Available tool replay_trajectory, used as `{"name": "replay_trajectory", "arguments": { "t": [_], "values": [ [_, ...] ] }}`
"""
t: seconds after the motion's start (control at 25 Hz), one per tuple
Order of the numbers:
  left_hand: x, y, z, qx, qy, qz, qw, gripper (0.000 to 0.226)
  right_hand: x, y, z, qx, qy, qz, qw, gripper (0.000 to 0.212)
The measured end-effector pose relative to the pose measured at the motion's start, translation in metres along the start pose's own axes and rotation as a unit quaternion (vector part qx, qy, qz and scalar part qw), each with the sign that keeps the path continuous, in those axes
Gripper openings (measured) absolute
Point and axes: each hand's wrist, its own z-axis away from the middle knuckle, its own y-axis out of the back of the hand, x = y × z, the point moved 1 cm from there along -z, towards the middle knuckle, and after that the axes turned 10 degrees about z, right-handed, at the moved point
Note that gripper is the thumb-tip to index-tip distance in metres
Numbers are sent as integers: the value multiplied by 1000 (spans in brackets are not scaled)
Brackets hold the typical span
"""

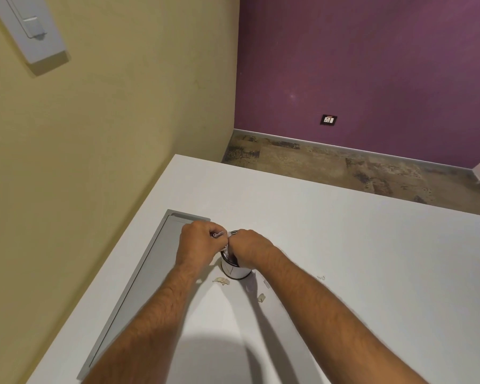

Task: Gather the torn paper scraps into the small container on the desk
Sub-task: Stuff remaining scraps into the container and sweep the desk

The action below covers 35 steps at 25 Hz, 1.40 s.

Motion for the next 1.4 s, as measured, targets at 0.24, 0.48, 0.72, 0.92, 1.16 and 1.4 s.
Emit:
{"name": "replay_trajectory", "arguments": {
  "t": [0.24, 0.48, 0.72, 0.92, 1.16, 1.4],
  "values": [
    [-2, 6, 0, -3, 4, -7, 1000, 9, -6, 12, 1, -65, 53, 75, 994, 16],
    [0, 4, 1, -11, 4, -11, 1000, 11, 12, 16, 20, 54, 11, -33, 998, 25],
    [10, -17, 0, -87, -25, -118, 989, 10, 55, -14, 55, 245, -135, -257, 925, 27],
    [12, -45, -4, -183, -90, -274, 940, 18, 81, -91, 89, 239, -282, -313, 875, 25],
    [8, -55, -7, -232, -98, -381, 890, 25, 87, -150, 107, 201, -352, -273, 872, 9],
    [14, -50, 2, -227, -148, -379, 885, 26, 52, -168, 99, 134, -302, -248, 911, 58]
  ]
}}
